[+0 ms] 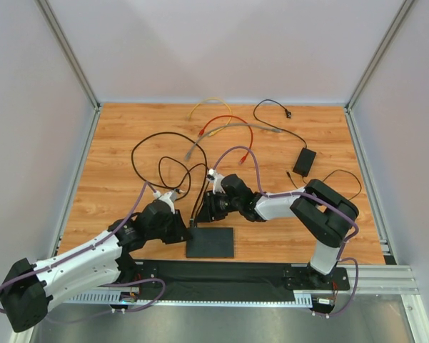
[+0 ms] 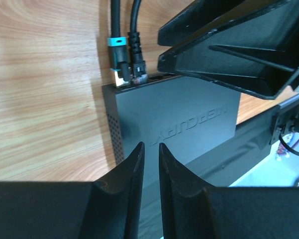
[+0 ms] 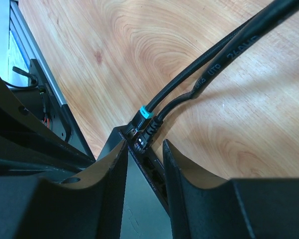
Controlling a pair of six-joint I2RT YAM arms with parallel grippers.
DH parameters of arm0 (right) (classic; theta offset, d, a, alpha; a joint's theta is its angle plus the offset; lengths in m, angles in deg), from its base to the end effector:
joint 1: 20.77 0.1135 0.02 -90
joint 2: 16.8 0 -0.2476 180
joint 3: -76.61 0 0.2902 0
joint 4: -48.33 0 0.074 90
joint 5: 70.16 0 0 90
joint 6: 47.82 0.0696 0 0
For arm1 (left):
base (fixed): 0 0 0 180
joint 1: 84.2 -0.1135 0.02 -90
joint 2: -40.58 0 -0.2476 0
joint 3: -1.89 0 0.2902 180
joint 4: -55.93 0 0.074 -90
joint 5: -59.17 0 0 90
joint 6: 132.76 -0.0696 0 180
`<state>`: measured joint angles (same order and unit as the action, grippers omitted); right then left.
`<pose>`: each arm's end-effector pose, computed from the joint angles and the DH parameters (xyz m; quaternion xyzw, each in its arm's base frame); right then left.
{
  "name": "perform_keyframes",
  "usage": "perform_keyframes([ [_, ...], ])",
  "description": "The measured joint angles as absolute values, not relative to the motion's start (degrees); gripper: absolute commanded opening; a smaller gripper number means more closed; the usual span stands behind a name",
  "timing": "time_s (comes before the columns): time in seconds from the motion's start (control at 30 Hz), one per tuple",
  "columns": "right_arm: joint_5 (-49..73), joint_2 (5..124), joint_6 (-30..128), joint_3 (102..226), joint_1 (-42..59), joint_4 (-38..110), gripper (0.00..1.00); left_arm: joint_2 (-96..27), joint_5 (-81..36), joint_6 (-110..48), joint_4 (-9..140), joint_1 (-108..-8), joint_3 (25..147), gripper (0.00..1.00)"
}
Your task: Pull the plug from the switch port
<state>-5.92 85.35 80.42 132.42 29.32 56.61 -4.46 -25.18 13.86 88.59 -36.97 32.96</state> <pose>0.2207 0.3109 0.0613 -0.1876 0.8616 0.4412 0.1666 0.1478 -0.1699 0.1145 -0.0578 0.9265 -0.3188 0.1915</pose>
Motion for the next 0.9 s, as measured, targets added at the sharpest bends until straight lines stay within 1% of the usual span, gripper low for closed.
perform_keyframes([
  [0.3, -6.7, 87.3, 81.6, 132.4, 29.3, 57.0, 0.33, -5.4, -24.0, 14.0, 87.1, -37.0, 33.0, 0.25],
  [0.5, -7.5, 88.1, 82.2, 132.4, 29.3, 57.0, 0.33, -7.9, -23.6, 14.1, 84.7, -37.0, 31.6, 0.24],
  [0.9, -10.4, 90.0, 83.3, 133.1, 29.3, 58.6, 0.33, -8.0, -23.3, 14.9, 82.5, -36.9, 30.7, 0.24],
])
